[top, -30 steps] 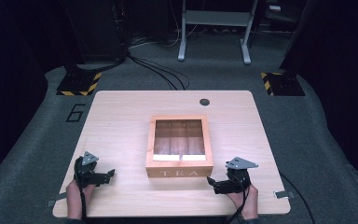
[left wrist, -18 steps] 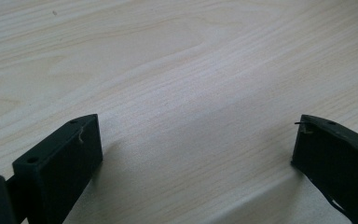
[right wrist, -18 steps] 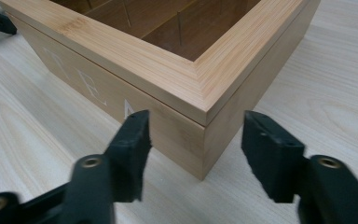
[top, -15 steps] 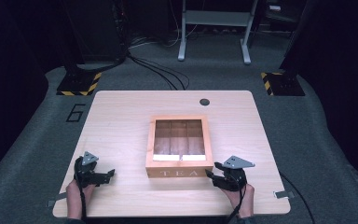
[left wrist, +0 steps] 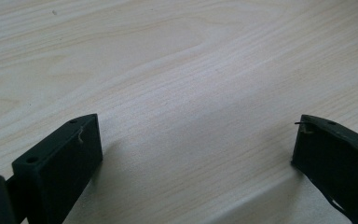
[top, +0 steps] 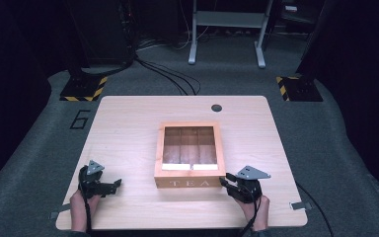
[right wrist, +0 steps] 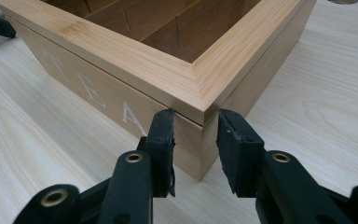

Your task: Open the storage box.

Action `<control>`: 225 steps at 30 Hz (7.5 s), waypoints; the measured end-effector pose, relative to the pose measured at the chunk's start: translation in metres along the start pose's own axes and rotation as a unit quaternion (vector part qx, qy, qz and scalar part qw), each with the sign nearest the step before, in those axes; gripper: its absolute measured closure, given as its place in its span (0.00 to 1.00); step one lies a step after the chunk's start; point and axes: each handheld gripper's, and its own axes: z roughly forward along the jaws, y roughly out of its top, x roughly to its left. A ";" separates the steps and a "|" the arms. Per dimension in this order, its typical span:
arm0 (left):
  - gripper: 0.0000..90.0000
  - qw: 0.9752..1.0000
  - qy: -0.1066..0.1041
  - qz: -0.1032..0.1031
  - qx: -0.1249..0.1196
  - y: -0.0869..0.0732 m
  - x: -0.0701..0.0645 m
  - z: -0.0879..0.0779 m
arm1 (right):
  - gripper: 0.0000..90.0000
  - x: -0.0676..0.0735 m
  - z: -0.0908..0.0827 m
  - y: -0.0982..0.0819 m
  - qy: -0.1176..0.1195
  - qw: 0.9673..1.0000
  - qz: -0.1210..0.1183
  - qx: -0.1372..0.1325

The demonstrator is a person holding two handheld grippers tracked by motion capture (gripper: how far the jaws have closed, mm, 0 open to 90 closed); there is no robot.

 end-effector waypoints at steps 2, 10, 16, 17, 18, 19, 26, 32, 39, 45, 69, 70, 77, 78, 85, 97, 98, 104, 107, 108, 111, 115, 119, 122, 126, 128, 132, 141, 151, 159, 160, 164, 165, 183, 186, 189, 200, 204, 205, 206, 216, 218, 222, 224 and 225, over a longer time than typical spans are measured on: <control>0.01 1.000 0.000 0.000 0.001 0.000 0.000 0.000 | 0.74 0.001 0.000 -0.001 -0.002 1.000 -0.004 -0.003; 0.01 1.000 0.000 0.000 0.000 0.000 0.000 0.000 | 0.75 -0.002 -0.004 -0.004 0.012 0.999 0.008 -0.038; 0.01 1.000 0.001 -0.001 -0.001 0.000 0.000 0.000 | 0.74 -0.004 -0.009 0.003 0.021 0.999 0.007 -0.049; 0.01 1.000 0.000 -0.001 0.000 0.000 0.000 0.000 | 0.74 -0.003 -0.008 0.003 0.018 0.999 0.007 -0.043; 0.01 1.000 0.000 0.000 0.000 0.000 0.000 0.000 | 0.73 -0.002 -0.007 0.002 0.011 0.999 0.004 -0.036; 0.01 1.000 0.000 -0.001 -0.001 0.000 0.000 0.000 | 0.72 -0.001 -0.006 0.001 0.009 0.999 0.001 -0.031; 0.01 1.000 0.000 -0.001 -0.001 0.000 0.000 0.000 | 0.72 0.000 0.000 -0.002 0.005 1.000 -0.006 -0.010; 0.01 1.000 0.001 -0.001 -0.002 0.000 0.000 0.000 | 0.75 0.001 0.000 -0.002 -0.001 1.000 -0.005 -0.009; 0.01 1.000 0.001 0.000 -0.002 0.000 0.000 0.000 | 0.79 -0.002 -0.002 -0.003 0.006 1.000 0.005 -0.018; 0.01 1.000 0.001 0.000 -0.001 0.000 0.000 0.000 | 0.80 -0.002 -0.002 -0.002 0.008 0.999 0.014 -0.034; 0.01 1.000 0.001 0.000 -0.002 0.000 0.000 0.000 | 0.91 -0.002 -0.002 0.019 0.005 0.995 0.021 -0.099; 0.01 1.000 0.001 -0.001 -0.002 0.000 0.000 0.000 | 0.91 -0.002 -0.002 0.020 0.007 0.995 0.023 -0.100; 0.01 1.000 0.001 0.000 -0.001 0.000 0.000 0.000 | 0.92 -0.003 -0.001 0.029 0.013 0.993 0.027 -0.113; 0.01 1.000 0.001 0.000 -0.001 0.000 0.000 0.000 | 0.93 -0.004 -0.001 0.031 0.015 0.993 0.026 -0.114; 0.01 1.000 0.000 0.000 -0.001 0.000 0.000 0.000 | 0.93 -0.006 -0.003 0.047 0.016 0.992 0.028 -0.119; 0.01 1.000 0.000 0.000 -0.001 0.000 0.000 0.000 | 0.94 -0.013 0.004 0.069 0.017 0.993 0.010 -0.115; 0.01 1.000 0.000 0.000 -0.001 0.000 0.000 0.000 | 0.94 -0.013 0.004 0.071 0.017 0.993 0.010 -0.115; 0.01 1.000 0.000 0.000 -0.001 0.000 0.000 0.000 | 0.94 -0.019 0.003 0.084 0.018 0.993 0.000 -0.117; 0.01 1.000 0.001 0.000 -0.002 0.000 0.000 0.000 | 0.94 -0.022 0.003 0.091 0.018 0.993 -0.006 -0.118; 0.01 1.000 0.000 0.000 -0.001 0.000 0.000 0.000 | 0.94 -0.022 0.003 0.093 0.017 0.993 -0.005 -0.118; 0.01 1.000 0.000 0.000 -0.001 0.000 0.000 0.000 | 0.94 -0.025 0.004 0.099 0.017 0.993 -0.009 -0.118; 0.01 1.000 0.000 0.000 -0.001 0.000 0.000 0.000 | 0.94 -0.029 0.004 0.108 0.017 0.993 -0.012 -0.119; 0.01 1.000 0.000 0.000 -0.001 0.000 0.000 0.000 | 0.94 -0.033 0.006 0.115 0.020 0.993 -0.011 -0.119; 0.01 1.000 -0.001 0.003 0.001 0.000 0.000 0.000 | 0.94 -0.035 0.008 0.119 0.018 0.993 -0.015 -0.117; 0.01 1.000 -0.001 0.002 0.000 0.000 0.000 0.000 | 0.94 -0.038 0.012 0.123 0.017 0.993 -0.011 -0.113; 0.01 1.000 -0.001 0.002 0.000 0.000 0.000 0.000 | 0.94 -0.040 0.013 0.126 0.016 0.993 -0.014 -0.114; 0.01 1.000 0.000 0.003 0.000 0.000 0.000 0.000 | 0.94 -0.042 0.015 0.131 0.015 0.993 -0.013 -0.115; 0.01 1.000 0.000 0.003 0.000 0.000 0.000 0.000 | 0.94 -0.046 0.020 0.138 0.014 0.994 -0.013 -0.112; 0.01 1.000 -0.001 0.003 0.000 0.000 0.000 0.000 | 0.94 -0.052 0.025 0.148 0.011 0.993 -0.009 -0.113; 0.01 1.000 0.000 0.000 -0.002 0.000 0.000 0.001 | 0.93 -0.055 0.032 0.155 0.012 0.994 -0.005 -0.107; 0.01 1.000 0.000 0.000 -0.003 0.000 0.000 0.001 | 0.93 -0.055 0.033 0.155 0.012 0.994 -0.006 -0.106; 0.01 1.000 0.000 0.000 -0.003 0.000 0.000 0.001 | 0.94 -0.056 0.037 0.158 0.013 0.994 -0.008 -0.106; 0.01 1.000 0.000 0.000 -0.003 0.000 0.000 0.001 | 0.94 -0.056 0.038 0.159 0.013 0.994 -0.007 -0.106; 0.01 1.000 -0.001 0.000 -0.002 0.000 0.000 0.001 | 0.94 -0.060 0.050 0.169 0.012 0.994 -0.006 -0.105; 0.01 1.000 -0.001 0.000 -0.002 0.000 0.000 0.001 | 0.94 -0.061 0.051 0.170 0.013 0.994 -0.006 -0.107; 0.01 1.000 -0.001 0.000 -0.002 0.000 0.000 0.001 | 0.94 -0.061 0.051 0.170 0.013 0.994 -0.004 -0.107; 0.01 1.000 -0.001 0.000 -0.002 0.000 0.000 0.001 | 0.94 -0.062 0.051 0.171 0.010 0.994 -0.003 -0.109; 0.01 1.000 -0.001 0.000 -0.002 0.000 0.000 0.001 | 0.94 -0.062 0.051 0.171 0.010 0.994 -0.003 -0.110; 0.01 1.000 -0.001 0.000 -0.002 0.000 0.000 0.001 | 0.94 -0.062 0.051 0.171 0.010 0.994 -0.003 -0.110; 0.01 1.000 -0.001 0.000 -0.002 0.000 0.000 0.001 | 0.94 -0.062 0.051 0.171 0.010 0.994 -0.003 -0.110; 0.01 1.000 -0.001 0.000 -0.002 0.000 0.000 0.001 | 0.94 -0.062 0.051 0.171 0.009 0.994 -0.004 -0.110; 0.01 1.000 -0.001 0.000 -0.002 0.000 0.000 0.001 | 0.94 -0.062 0.051 0.171 0.009 0.994 -0.004 -0.110; 0.01 1.000 -0.001 0.000 -0.002 0.000 0.000 0.001 | 0.94 -0.062 0.051 0.171 0.009 0.994 -0.004 -0.110; 0.01 1.000 -0.001 0.000 -0.002 0.000 0.000 0.001 | 0.94 -0.062 0.051 0.171 0.009 0.994 -0.003 -0.110; 0.01 1.000 -0.001 0.000 -0.002 0.000 0.000 0.001 | 0.94 -0.061 0.051 0.171 0.009 0.994 -0.003 -0.110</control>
